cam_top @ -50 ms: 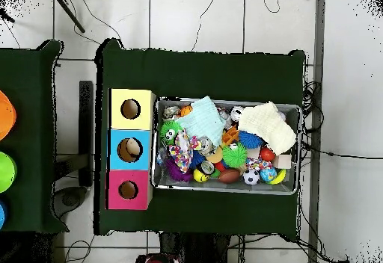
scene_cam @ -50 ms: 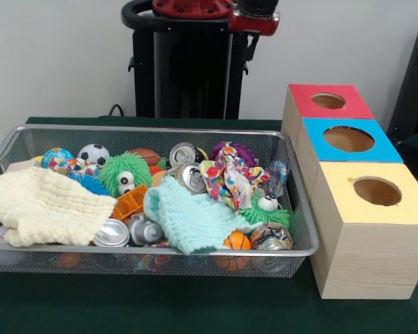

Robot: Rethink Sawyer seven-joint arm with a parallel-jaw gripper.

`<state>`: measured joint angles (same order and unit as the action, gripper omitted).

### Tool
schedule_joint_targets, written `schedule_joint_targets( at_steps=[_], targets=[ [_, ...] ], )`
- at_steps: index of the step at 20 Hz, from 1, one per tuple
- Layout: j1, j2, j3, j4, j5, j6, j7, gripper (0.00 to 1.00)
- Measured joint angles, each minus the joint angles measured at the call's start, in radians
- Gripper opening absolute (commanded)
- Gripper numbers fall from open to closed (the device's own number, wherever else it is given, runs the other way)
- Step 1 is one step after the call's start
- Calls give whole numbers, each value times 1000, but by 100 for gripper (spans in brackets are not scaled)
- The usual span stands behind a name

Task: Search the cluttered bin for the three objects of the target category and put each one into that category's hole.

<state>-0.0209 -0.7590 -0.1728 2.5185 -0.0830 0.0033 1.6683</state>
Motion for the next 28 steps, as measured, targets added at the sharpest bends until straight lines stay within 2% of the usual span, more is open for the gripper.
schedule_joint_targets(
  at_steps=[7,12,19,25,28],
  targets=[
    [-188,44,-1,-1,-107,0,0,0],
    [-257,49,-9,-1,-181,0,0,0],
    [-205,49,-19,-1,-196,0,0,0],
    [-88,49,-20,-1,-182,0,0,0],
    [-20,42,-17,-1,-151,0,0,0]
  ],
)
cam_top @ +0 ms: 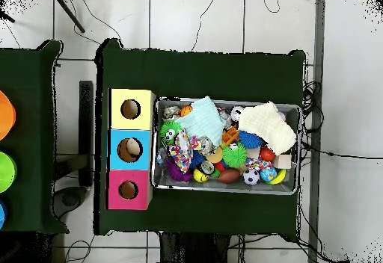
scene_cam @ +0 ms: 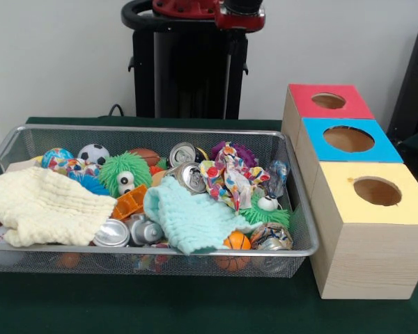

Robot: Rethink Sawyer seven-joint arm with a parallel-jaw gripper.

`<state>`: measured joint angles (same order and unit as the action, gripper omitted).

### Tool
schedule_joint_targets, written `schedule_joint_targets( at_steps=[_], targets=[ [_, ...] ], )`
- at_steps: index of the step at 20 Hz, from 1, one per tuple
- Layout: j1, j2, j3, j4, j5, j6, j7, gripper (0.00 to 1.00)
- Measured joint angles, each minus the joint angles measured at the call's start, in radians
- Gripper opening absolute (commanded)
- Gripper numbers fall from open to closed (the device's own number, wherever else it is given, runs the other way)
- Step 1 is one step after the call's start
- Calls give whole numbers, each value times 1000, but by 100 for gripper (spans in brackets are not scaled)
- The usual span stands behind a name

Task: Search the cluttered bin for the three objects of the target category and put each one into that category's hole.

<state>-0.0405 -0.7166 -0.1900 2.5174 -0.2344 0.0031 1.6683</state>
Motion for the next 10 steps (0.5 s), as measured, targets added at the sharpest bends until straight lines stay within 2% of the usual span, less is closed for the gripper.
schedule_joint_targets(
  at_steps=[10],
  targets=[
    [82,-35,5,0,65,0,0,0]
  ],
)
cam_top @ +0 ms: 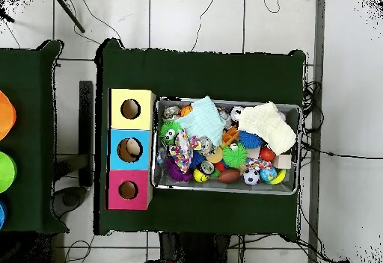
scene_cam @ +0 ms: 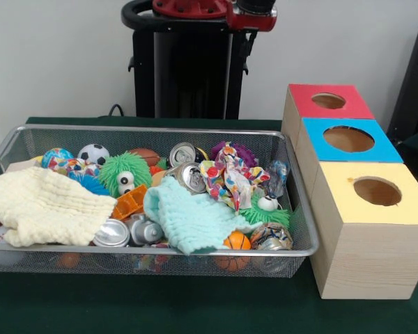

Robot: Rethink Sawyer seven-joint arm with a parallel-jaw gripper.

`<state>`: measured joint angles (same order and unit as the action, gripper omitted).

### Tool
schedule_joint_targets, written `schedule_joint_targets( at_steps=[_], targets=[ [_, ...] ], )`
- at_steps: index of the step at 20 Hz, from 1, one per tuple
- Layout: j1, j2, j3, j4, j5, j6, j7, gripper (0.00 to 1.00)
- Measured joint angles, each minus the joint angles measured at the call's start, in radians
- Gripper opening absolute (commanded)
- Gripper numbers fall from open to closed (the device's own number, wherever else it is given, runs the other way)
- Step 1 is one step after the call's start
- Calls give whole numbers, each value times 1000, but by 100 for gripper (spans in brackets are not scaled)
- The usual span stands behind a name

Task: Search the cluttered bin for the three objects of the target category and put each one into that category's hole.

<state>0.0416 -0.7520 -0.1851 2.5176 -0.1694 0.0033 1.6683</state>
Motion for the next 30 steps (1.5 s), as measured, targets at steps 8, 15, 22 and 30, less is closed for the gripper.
schedule_joint_targets(
  at_steps=[8,15,22,30],
  targets=[
    [-28,-1,8,0,5,0,0,0],
    [-76,4,8,4,-10,-18,0,0],
    [-89,57,-15,48,-87,-159,0,0],
    [-59,233,-102,70,-209,-611,11,0]
  ],
)
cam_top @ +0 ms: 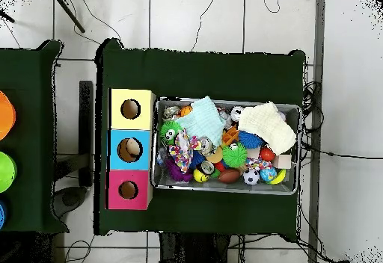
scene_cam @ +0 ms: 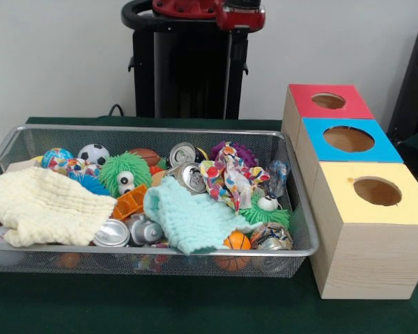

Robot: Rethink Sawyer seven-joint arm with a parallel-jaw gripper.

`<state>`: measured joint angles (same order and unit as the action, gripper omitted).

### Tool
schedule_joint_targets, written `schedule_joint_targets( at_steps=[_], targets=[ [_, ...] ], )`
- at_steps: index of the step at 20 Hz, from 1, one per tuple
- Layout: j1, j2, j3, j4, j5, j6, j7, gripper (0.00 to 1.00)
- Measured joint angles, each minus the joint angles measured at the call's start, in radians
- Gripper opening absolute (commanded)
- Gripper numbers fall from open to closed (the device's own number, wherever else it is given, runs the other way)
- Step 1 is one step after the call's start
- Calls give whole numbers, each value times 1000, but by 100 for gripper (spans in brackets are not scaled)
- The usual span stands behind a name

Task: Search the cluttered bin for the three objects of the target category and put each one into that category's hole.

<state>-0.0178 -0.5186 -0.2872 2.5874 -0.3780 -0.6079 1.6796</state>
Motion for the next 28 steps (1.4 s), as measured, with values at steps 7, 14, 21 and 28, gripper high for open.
schedule_joint_targets(
  at_steps=[7,14,21,28],
  targets=[
    [64,213,-89,-32,-45,-443,91,0],
    [135,412,-154,-68,-60,-917,208,0],
    [169,527,-166,-76,-87,-1550,288,0],
    [124,588,-169,-62,-89,-1817,293,0]
  ],
)
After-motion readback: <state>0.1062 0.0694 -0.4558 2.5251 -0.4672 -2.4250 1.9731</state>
